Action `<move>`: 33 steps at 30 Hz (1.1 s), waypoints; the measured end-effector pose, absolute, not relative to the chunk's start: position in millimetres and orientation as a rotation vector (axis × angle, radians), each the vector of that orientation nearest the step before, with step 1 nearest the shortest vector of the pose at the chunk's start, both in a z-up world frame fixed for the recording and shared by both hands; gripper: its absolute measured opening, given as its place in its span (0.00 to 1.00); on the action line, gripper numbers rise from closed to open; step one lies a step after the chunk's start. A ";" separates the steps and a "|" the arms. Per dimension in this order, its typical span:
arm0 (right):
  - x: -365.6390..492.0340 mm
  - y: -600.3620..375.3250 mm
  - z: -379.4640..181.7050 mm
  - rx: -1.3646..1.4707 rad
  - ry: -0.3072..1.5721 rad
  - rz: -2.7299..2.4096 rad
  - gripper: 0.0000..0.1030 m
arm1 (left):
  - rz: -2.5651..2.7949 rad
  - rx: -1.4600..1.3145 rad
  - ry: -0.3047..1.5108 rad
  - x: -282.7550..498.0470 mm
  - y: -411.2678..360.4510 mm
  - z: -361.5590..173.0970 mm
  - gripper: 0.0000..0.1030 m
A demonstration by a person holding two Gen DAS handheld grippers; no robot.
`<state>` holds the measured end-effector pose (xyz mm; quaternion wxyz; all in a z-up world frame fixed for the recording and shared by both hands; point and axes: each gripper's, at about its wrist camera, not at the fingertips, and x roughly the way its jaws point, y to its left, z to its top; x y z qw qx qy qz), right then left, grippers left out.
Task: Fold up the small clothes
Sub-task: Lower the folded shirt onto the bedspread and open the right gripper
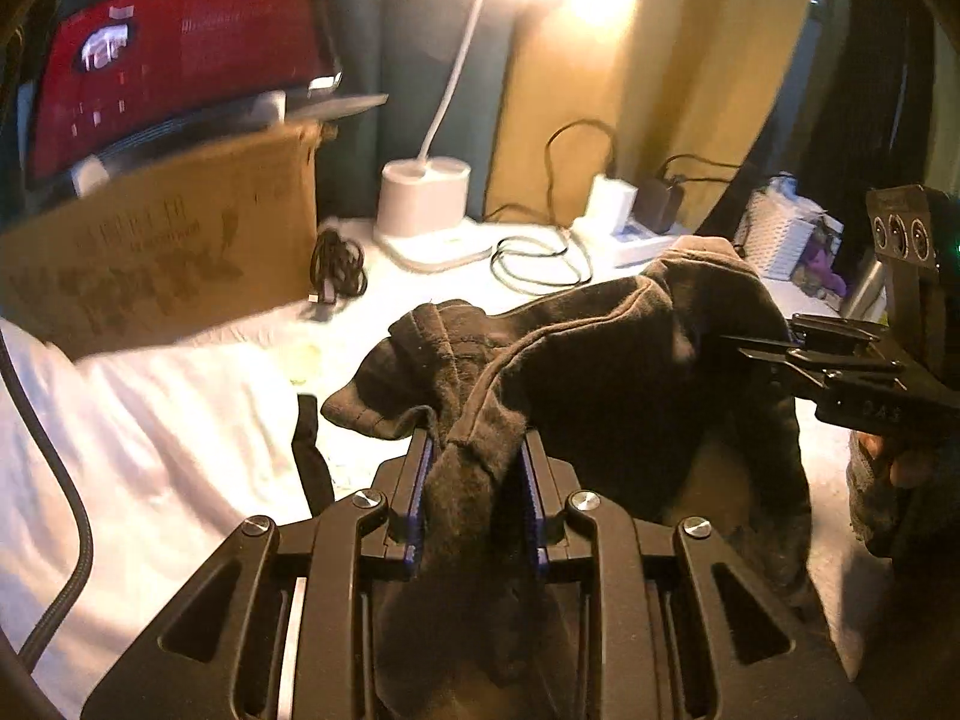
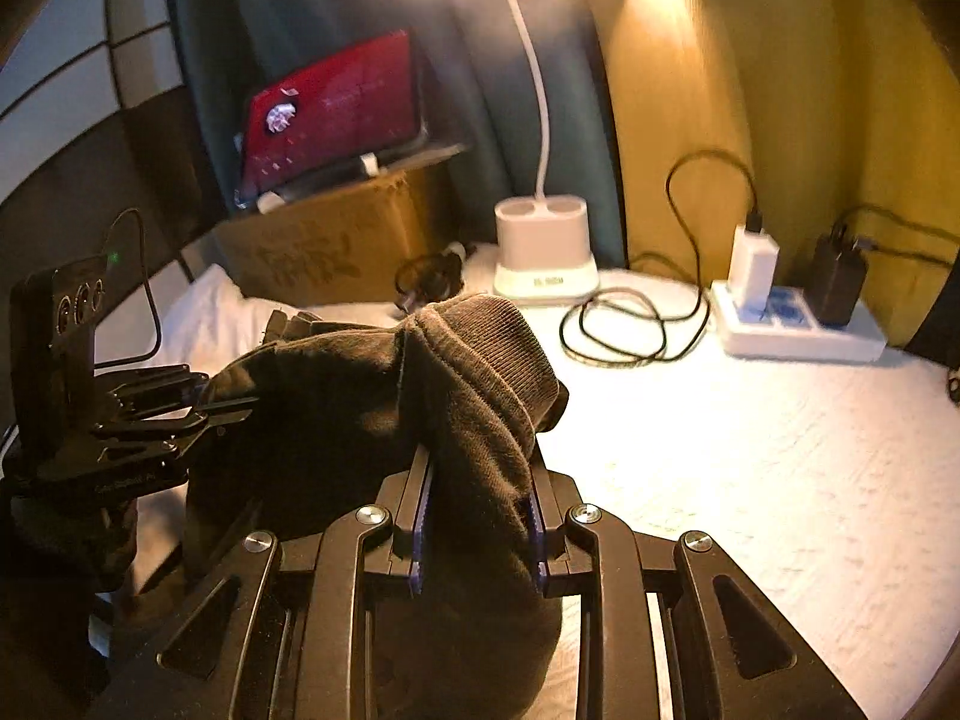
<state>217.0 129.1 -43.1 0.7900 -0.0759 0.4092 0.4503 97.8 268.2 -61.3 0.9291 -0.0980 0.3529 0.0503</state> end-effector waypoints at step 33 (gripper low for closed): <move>276.0 105.2 -111.3 -0.140 1.007 0.825 0.49 | 0.191 -0.281 0.856 124.3 292.6 -103.6 0.36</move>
